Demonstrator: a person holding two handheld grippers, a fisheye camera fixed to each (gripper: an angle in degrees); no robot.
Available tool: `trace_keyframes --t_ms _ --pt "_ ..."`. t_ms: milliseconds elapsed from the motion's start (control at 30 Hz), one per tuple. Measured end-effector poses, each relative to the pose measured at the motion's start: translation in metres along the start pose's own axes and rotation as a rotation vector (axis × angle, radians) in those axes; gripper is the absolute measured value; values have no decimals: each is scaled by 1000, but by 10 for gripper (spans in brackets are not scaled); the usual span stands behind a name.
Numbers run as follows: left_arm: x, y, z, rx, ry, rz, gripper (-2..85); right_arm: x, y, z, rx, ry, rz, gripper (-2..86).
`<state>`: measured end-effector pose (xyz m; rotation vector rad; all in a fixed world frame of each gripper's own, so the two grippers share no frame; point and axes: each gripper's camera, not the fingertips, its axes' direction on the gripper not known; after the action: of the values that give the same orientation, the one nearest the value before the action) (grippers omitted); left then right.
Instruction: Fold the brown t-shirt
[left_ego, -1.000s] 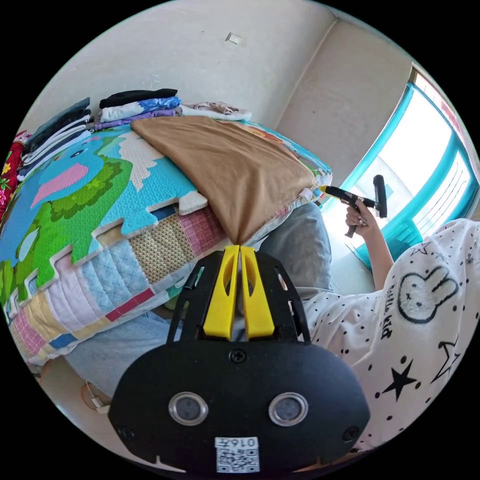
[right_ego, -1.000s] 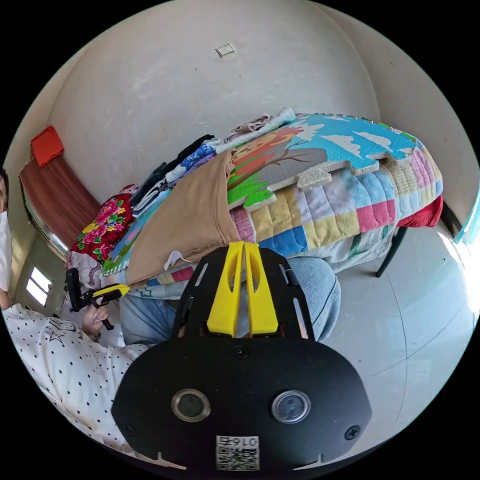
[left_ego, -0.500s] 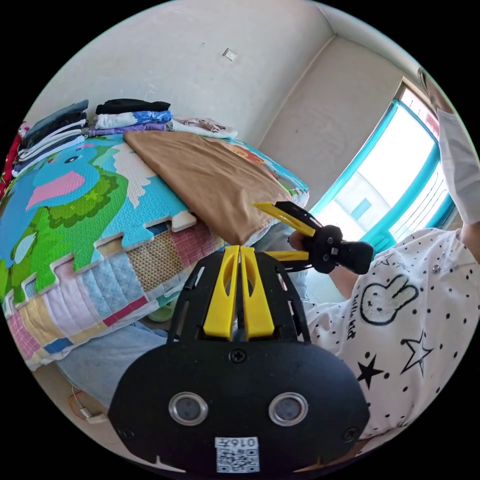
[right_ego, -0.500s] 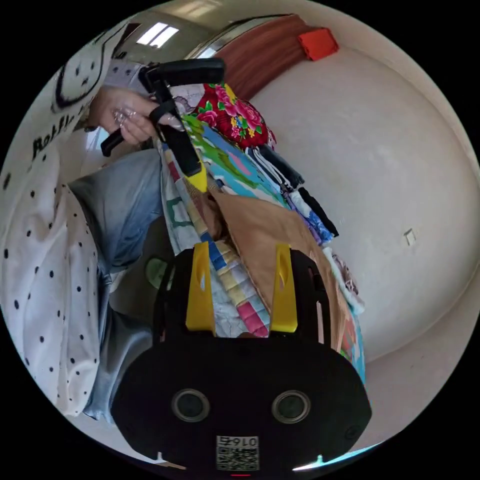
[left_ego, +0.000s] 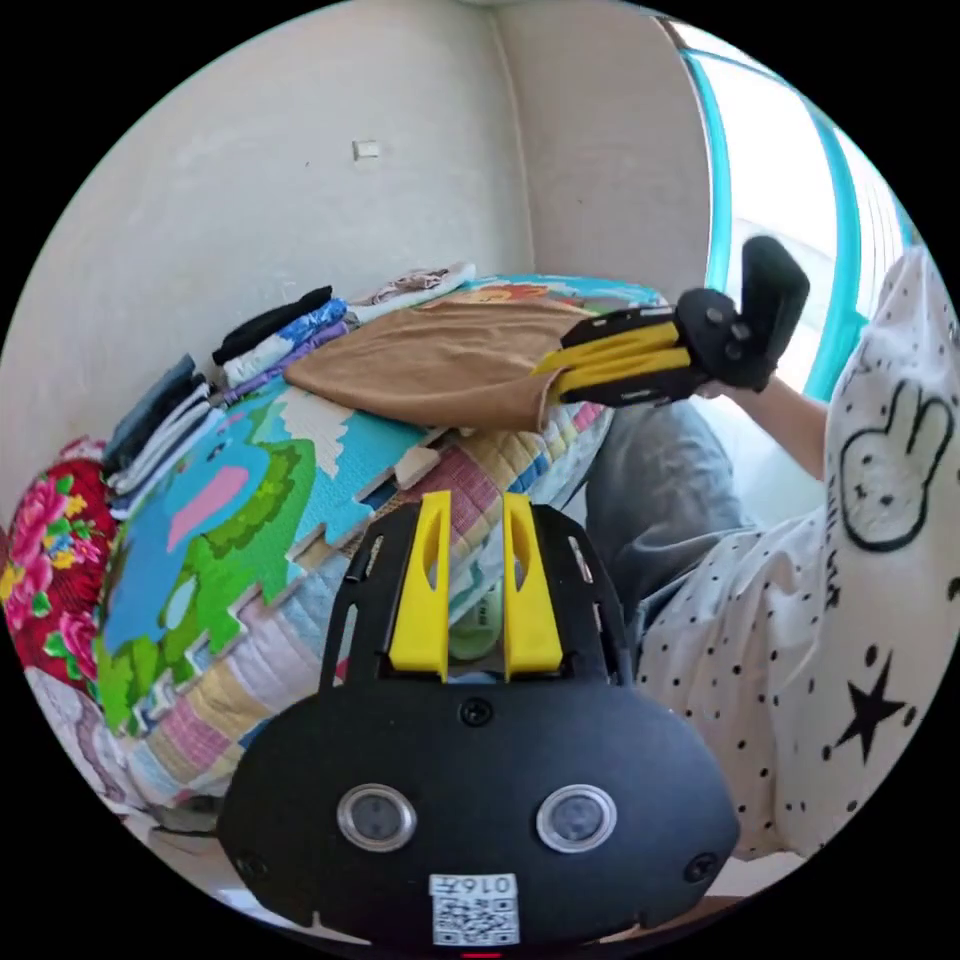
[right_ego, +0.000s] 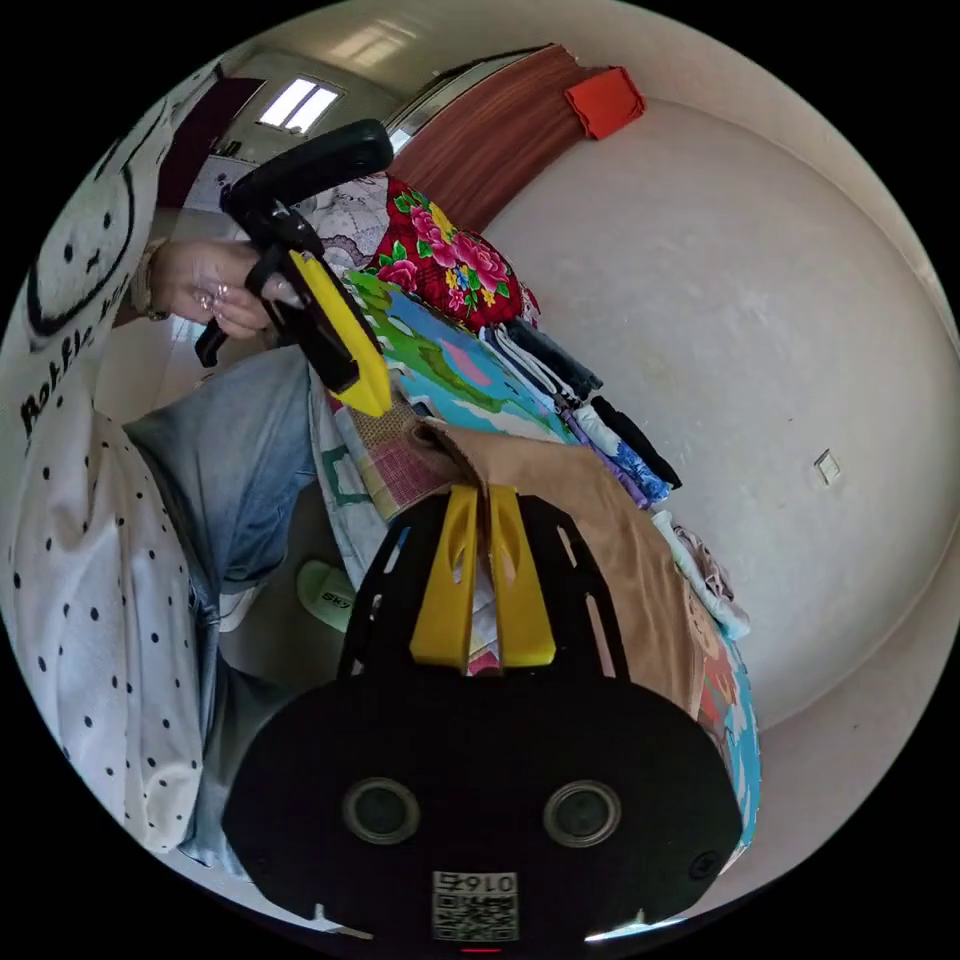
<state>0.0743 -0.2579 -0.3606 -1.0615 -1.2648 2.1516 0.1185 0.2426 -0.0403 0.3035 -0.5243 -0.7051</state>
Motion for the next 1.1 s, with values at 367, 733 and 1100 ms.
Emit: trace_keyframes --t_ms 367,733,1100 --pt "115 -55 0 146 -329 543 110 53 -45 -4 -78 -230 136 5" --pt "138 -95 -6 117 -375 803 -7 58 -58 -16 -64 -221 120 55" --pt "52 -206 -39 27 -15 535 -10 43 -77 7 -76 253 299 187"
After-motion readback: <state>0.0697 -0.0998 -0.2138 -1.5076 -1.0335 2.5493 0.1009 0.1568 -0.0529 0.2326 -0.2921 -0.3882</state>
